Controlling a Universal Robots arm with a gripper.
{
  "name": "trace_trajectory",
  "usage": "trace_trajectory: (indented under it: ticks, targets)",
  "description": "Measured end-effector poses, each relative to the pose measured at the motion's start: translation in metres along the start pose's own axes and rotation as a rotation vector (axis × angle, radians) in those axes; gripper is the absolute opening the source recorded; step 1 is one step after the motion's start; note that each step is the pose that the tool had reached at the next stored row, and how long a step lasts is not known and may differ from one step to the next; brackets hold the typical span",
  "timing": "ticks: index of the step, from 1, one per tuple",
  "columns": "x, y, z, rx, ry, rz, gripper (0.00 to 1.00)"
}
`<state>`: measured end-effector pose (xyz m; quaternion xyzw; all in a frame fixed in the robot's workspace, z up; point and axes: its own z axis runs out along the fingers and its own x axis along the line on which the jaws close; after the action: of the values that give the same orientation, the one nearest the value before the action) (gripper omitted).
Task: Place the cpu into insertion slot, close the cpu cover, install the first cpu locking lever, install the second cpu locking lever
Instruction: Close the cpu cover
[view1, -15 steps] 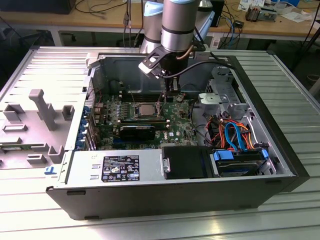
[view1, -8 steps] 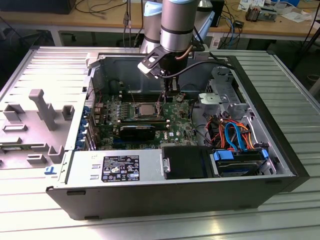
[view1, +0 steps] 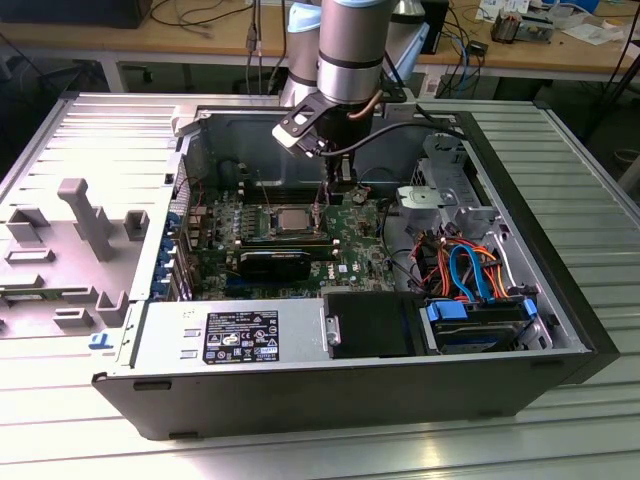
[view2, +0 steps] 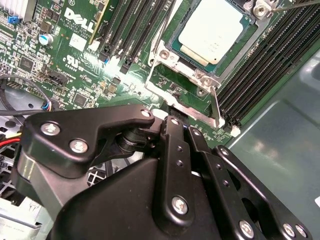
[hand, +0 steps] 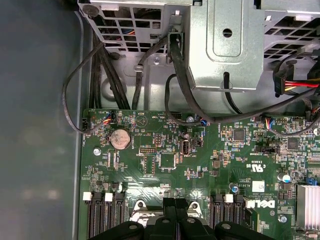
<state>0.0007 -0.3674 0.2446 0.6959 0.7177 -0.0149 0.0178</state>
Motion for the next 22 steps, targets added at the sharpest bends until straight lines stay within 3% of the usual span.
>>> trace_trajectory:
  ticks: [22]
  targets:
    - [0.0003, -0.0077, 0.0001, 0.0000, 0.0001, 0.000, 0.11]
